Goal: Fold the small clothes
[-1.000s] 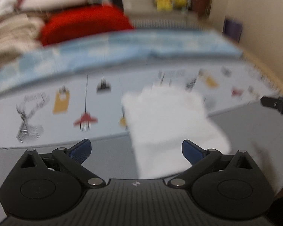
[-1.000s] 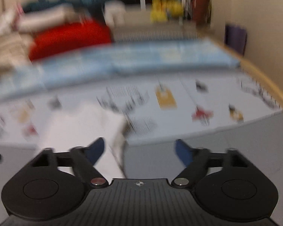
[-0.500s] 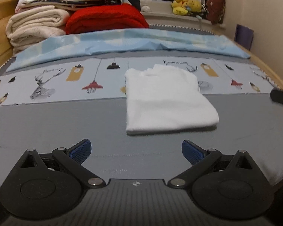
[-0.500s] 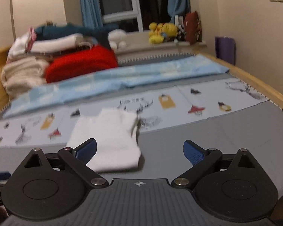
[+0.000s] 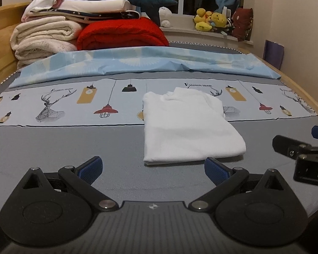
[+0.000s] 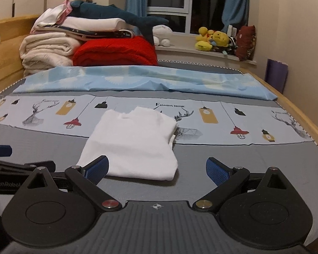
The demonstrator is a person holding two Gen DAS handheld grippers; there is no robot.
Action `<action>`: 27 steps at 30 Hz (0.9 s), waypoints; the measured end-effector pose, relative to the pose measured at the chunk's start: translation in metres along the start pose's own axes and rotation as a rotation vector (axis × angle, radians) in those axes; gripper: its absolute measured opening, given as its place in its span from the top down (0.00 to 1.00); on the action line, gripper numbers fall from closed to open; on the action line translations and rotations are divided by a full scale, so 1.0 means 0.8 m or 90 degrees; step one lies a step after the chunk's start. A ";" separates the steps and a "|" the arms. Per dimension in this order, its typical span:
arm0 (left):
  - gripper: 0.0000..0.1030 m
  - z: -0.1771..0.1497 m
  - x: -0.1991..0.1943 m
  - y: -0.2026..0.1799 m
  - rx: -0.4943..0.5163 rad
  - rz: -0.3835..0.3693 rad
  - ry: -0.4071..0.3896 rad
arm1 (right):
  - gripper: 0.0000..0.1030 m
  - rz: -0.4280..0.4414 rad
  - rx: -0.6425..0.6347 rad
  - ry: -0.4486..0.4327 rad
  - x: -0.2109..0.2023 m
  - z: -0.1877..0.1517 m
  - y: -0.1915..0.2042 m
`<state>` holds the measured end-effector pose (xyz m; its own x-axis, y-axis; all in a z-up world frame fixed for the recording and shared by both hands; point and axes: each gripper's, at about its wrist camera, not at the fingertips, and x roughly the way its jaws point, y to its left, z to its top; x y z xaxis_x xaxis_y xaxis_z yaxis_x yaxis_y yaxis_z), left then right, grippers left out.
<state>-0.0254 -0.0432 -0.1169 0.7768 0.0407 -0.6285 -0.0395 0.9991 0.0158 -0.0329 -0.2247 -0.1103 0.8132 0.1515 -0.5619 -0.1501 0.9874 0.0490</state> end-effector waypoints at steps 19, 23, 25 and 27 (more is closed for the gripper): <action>0.01 0.000 0.009 -0.005 -0.027 -0.023 0.019 | 0.05 0.007 -0.005 0.026 0.014 -0.002 0.005; 0.01 0.000 0.011 -0.007 -0.025 -0.023 0.021 | 0.05 0.010 -0.011 0.027 0.016 -0.003 0.007; 0.01 0.000 0.012 -0.007 -0.024 -0.025 0.022 | 0.05 0.010 -0.013 0.026 0.015 -0.003 0.007; 0.01 -0.001 0.013 -0.009 -0.022 -0.022 0.023 | 0.05 0.011 -0.010 0.027 0.015 -0.003 0.007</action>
<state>-0.0176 -0.0497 -0.1239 0.7547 0.0054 -0.6561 -0.0352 0.9989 -0.0324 -0.0253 -0.2175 -0.1189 0.7861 0.1658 -0.5955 -0.1730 0.9839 0.0456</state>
